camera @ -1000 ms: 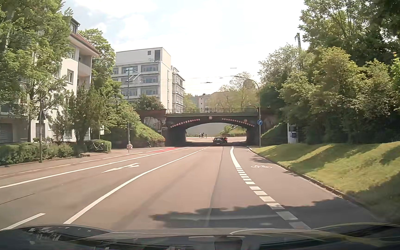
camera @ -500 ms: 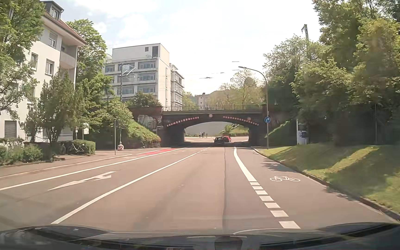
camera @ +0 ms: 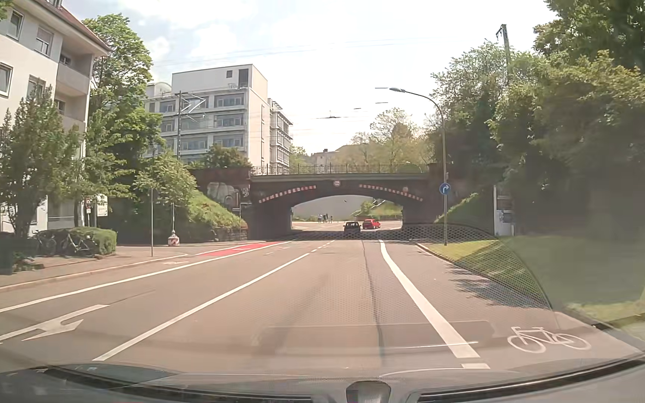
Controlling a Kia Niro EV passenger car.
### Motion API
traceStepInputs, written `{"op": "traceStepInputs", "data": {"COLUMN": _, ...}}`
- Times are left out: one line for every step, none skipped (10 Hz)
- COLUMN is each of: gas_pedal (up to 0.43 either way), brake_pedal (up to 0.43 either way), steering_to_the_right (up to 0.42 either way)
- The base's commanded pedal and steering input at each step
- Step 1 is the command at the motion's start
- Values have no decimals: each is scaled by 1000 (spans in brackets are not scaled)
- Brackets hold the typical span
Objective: Follow the waypoints while adhering to traffic rules and regulations
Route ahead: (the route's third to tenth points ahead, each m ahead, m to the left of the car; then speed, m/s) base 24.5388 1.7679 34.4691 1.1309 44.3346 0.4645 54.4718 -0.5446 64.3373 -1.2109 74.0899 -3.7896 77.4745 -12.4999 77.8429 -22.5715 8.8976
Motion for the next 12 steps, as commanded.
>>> {"op": "traceStepInputs", "data": {"gas_pedal": 39, "brake_pedal": 0, "steering_to_the_right": 11}}
{"op": "traceStepInputs", "data": {"gas_pedal": 39, "brake_pedal": 0, "steering_to_the_right": 11}}
{"op": "traceStepInputs", "data": {"gas_pedal": 0, "brake_pedal": 0, "steering_to_the_right": 13}}
{"op": "traceStepInputs", "data": {"gas_pedal": 0, "brake_pedal": 0, "steering_to_the_right": 15}}
{"op": "traceStepInputs", "data": {"gas_pedal": 0, "brake_pedal": 0, "steering_to_the_right": 15}}
{"op": "traceStepInputs", "data": {"gas_pedal": 0, "brake_pedal": 0, "steering_to_the_right": 14}}
{"op": "traceStepInputs", "data": {"gas_pedal": 0, "brake_pedal": 0, "steering_to_the_right": 15}}
{"op": "traceStepInputs", "data": {"gas_pedal": 0, "brake_pedal": 0, "steering_to_the_right": 15}}
{"op": "traceStepInputs", "data": {"gas_pedal": 0, "brake_pedal": 0, "steering_to_the_right": 14}}
{"op": "traceStepInputs", "data": {"gas_pedal": 0, "brake_pedal": 0, "steering_to_the_right": 14}}
{"op": "traceStepInputs", "data": {"gas_pedal": 0, "brake_pedal": 0, "steering_to_the_right": 14}}
{"op": "traceStepInputs", "data": {"gas_pedal": 0, "brake_pedal": 0, "steering_to_the_right": 12}}
